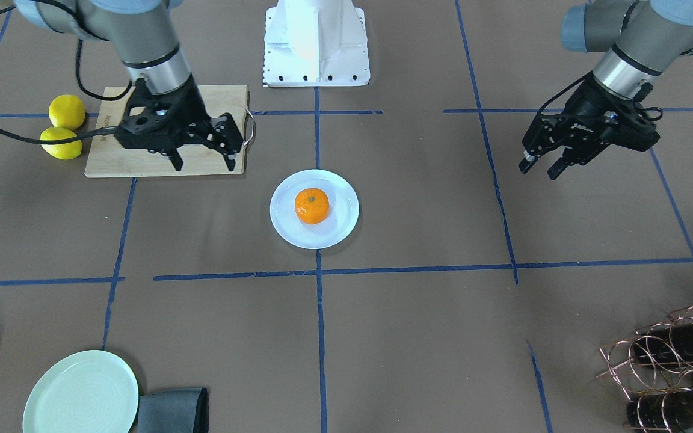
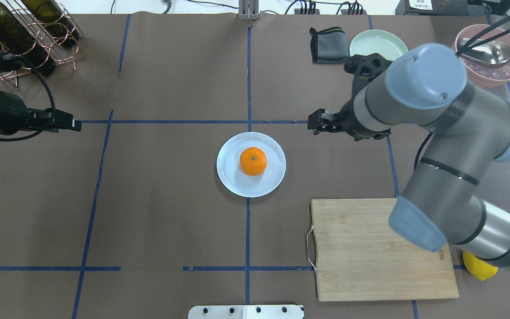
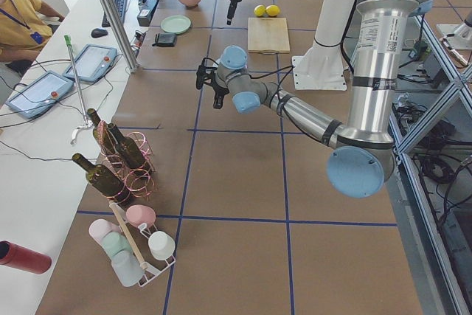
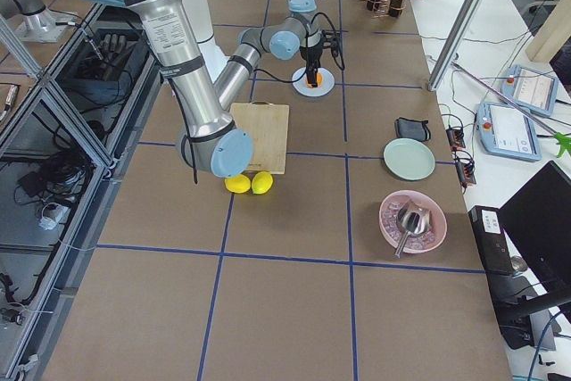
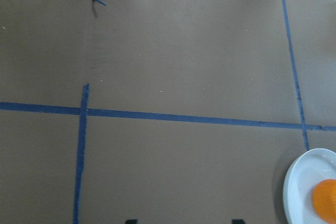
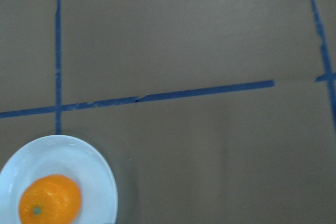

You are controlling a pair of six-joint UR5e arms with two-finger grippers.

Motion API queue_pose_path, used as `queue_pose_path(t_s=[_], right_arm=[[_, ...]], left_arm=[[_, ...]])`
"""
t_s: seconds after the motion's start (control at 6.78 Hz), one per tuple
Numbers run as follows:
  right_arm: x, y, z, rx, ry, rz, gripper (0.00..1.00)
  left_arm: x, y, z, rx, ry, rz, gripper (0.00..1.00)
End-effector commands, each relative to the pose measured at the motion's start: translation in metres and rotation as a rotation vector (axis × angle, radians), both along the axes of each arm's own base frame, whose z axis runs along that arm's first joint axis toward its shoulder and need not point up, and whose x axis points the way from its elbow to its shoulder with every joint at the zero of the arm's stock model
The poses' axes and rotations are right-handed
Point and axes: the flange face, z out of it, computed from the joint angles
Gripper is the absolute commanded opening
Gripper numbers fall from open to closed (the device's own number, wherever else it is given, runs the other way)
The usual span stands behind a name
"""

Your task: Pick orange to plate

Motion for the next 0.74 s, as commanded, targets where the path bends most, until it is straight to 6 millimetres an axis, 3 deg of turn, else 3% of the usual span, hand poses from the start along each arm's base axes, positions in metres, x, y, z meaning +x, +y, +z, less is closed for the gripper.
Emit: queue_pose_path(t_s=[0.0, 0.15, 0.3, 0.44, 0.59], right_arm=[[0.129, -0.041, 0.085, 0.078, 0.061, -0.146, 1.00], [0.190, -0.059, 0.130, 0.119, 0.102, -0.204, 1.00], [0.239, -0.076, 0.165, 0.131, 0.108, -0.256, 1.00], [0.291, -0.090, 0.203, 0.138, 0.125, -0.301, 1.00], [0.331, -0.097, 0.234, 0.152, 0.147, -0.363, 1.00]], left_arm=[[-0.076, -0.009, 0.075, 0.166, -0.186, 0.115, 0.67], [-0.137, -0.028, 0.110, 0.238, -0.284, 0.167, 0.67], [-0.195, -0.042, 0.131, 0.233, -0.378, 0.189, 0.67], [-0.250, -0.054, 0.134, 0.186, -0.426, 0.199, 0.67], [-0.282, -0.056, 0.143, 0.117, -0.395, 0.200, 0.67]])
